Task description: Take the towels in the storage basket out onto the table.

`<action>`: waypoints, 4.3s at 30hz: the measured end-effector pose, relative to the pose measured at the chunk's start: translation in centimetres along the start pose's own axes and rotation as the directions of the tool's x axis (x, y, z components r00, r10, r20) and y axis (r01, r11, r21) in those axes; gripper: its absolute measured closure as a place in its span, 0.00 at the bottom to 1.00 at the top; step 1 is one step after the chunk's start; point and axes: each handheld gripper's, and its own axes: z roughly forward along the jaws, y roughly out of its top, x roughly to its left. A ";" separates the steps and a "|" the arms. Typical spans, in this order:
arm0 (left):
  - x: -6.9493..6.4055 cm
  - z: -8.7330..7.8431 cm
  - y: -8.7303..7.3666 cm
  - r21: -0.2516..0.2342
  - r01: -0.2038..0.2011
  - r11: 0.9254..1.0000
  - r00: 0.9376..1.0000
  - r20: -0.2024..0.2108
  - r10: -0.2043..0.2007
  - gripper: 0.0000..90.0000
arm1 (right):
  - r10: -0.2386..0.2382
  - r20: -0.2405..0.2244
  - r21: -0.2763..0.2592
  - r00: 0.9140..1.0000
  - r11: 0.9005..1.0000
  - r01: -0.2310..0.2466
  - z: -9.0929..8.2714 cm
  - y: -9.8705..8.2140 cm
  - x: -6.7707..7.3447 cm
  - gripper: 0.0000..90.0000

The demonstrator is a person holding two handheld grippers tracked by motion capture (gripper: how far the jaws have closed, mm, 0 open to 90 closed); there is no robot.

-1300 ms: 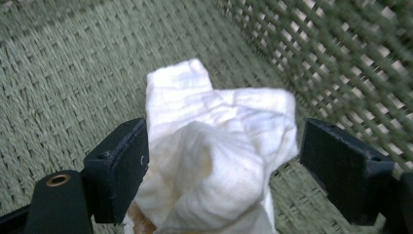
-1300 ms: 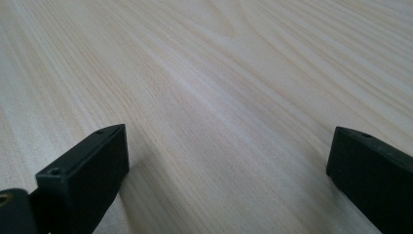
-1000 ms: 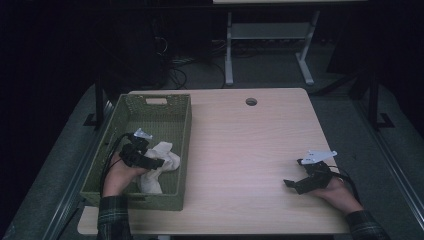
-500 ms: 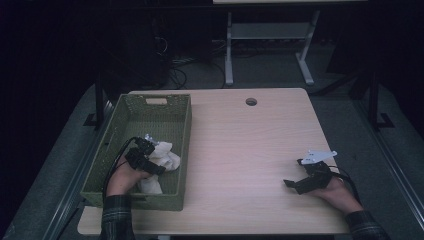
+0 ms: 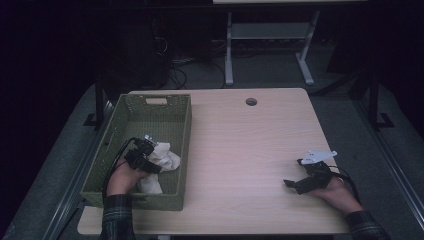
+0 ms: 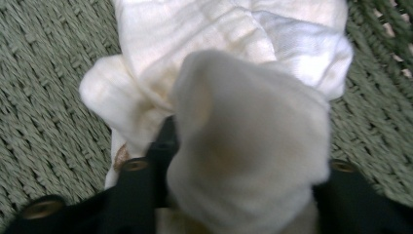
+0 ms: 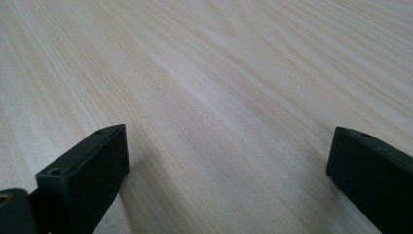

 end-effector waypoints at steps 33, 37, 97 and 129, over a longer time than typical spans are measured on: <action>0.7 -5.4 0.2 -0.347 0.088 0.934 0.988 0.153 -0.036 0.84 | -0.001 0.000 0.000 1.000 1.000 0.001 0.0 0.0 0.0 0.01; 0.6 -6.3 0.4 -0.383 0.079 0.920 0.989 0.145 -0.025 0.84 | -0.001 0.000 -0.001 1.000 1.000 0.001 0.0 0.0 0.0 0.01; -8.7 -11.7 9.1 -0.651 -0.029 0.759 0.940 0.240 0.243 0.85 | -0.001 0.000 0.000 1.000 1.000 0.001 0.0 0.0 0.0 0.01; -16.6 -5.3 12.7 -0.594 -0.133 0.793 0.878 0.300 0.372 0.85 | 0.001 -0.004 0.000 1.000 1.000 -0.001 0.1 0.1 0.0 0.01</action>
